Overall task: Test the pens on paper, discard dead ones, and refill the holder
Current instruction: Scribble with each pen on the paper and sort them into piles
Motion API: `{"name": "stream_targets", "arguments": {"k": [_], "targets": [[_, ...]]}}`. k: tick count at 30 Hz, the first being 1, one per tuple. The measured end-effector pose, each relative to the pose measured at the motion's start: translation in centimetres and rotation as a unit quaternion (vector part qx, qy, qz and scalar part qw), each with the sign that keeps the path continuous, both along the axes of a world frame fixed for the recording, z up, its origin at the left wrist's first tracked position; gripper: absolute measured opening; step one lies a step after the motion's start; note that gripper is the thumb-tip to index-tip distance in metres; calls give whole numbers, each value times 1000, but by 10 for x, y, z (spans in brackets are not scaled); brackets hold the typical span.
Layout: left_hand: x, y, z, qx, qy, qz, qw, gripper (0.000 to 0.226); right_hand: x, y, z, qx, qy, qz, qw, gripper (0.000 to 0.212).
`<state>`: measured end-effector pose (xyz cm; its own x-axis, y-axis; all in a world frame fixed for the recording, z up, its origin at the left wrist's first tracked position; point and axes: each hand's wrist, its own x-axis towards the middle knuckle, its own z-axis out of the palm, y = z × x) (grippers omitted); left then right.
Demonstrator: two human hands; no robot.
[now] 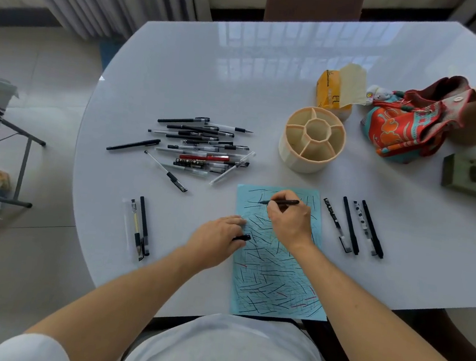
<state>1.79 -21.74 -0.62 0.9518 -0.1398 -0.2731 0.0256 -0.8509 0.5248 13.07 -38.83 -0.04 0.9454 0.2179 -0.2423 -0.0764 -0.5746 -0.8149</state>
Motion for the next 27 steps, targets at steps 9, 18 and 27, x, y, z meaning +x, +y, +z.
{"name": "stream_targets", "arguments": {"k": [9, 18, 27], "targets": [[10, 0, 9, -67, 5, 110, 992, 26, -23, -29, 8, 214, 167, -74, 959, 4], [21, -11, 23, -70, 31, 95, 993, 18, -29, -26, 15, 205, 204, -15, 957, 5], [28, -28, 27, -101, 46, 61, 992, 21, -37, -37, 11, 173, 197, -18, 965, 11]]}}
